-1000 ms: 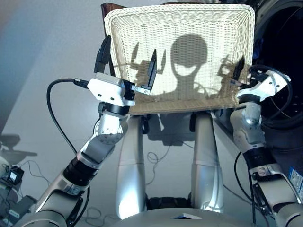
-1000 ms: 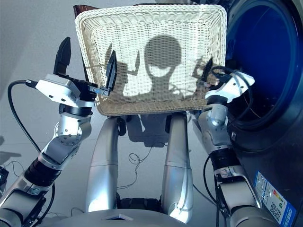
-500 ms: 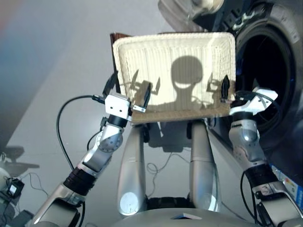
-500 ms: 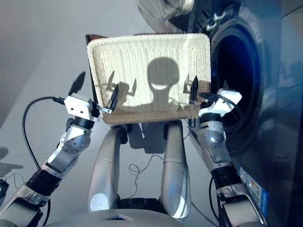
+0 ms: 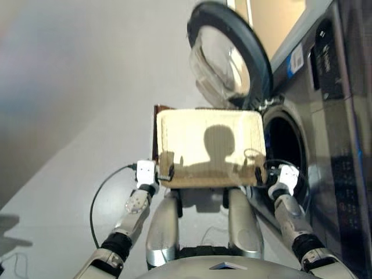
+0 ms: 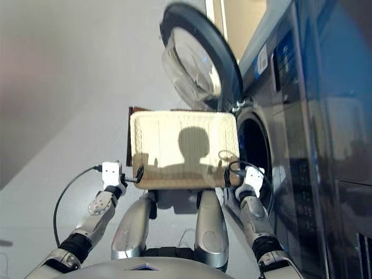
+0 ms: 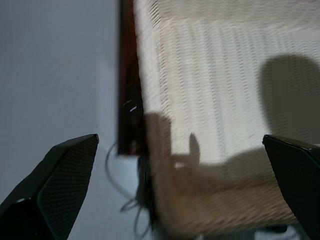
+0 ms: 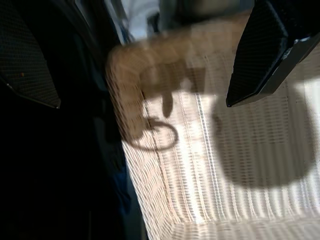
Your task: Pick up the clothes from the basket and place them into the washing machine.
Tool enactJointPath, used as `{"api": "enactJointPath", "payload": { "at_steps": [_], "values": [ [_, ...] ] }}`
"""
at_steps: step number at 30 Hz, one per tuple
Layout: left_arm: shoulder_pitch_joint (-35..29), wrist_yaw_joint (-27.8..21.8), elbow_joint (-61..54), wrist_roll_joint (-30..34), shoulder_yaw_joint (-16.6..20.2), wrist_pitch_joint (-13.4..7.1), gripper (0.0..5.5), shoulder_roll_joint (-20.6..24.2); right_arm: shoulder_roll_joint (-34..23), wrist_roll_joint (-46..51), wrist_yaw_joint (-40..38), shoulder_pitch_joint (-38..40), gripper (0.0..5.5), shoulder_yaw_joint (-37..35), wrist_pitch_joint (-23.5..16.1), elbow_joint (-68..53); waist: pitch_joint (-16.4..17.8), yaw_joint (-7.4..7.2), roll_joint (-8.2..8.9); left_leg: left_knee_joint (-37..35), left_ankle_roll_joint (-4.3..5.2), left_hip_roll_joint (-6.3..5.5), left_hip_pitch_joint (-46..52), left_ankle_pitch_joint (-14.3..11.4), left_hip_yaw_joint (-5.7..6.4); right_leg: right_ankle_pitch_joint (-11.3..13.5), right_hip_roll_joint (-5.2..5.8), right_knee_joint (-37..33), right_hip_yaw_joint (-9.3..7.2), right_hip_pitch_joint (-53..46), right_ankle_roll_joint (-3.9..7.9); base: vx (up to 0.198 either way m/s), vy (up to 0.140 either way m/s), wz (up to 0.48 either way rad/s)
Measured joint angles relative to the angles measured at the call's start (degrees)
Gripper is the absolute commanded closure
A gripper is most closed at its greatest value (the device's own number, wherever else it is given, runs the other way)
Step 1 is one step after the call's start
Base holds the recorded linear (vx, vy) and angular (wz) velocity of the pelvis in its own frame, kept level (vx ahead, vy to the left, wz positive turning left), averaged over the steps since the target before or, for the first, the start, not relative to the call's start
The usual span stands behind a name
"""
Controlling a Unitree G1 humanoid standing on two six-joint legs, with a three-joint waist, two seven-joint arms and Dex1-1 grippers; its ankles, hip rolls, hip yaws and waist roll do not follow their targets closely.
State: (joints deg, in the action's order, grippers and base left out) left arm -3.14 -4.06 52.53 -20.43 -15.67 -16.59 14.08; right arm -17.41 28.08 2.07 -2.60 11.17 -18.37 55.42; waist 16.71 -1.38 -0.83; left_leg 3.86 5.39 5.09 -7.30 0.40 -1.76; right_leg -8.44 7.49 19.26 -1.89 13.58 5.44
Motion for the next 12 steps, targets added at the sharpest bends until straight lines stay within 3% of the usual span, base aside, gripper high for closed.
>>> {"api": "enactJointPath", "payload": {
  "at_steps": [2,5,12],
  "values": [
    [0.9,0.0,5.5,3.8,1.3,0.7,0.00,0.5,0.1,-2.1,1.3,1.4,0.00,0.1,1.0,2.9,-2.7,0.02,0.28,-1.7,-0.25,0.11,2.0,0.2,-0.35,0.2,-0.11,-1.6,-0.01,-1.9,0.19,0.177,0.010,-0.069],
    [2.7,0.6,13.5,9.2,5.0,2.1,0.00,0.4,0.6,-4.9,3.5,3.0,0.00,0.0,3.1,7.3,-6.6,-0.05,0.73,-4.2,-0.48,0.27,6.0,0.2,-1.93,0.4,-0.18,-4.3,0.17,-5.3,0.51,0.141,-0.001,-0.090],
    [8.3,-4.5,16.5,10.4,6.3,4.6,0.00,0.5,1.8,-6.9,5.5,6.3,0.00,-2.7,6.4,13.0,-12.6,-0.02,1.17,-7.2,-0.97,0.29,10.9,0.0,-2.88,0.6,-0.26,-7.9,0.09,-10.3,0.91,0.082,-0.004,-0.026]
  ]
}}
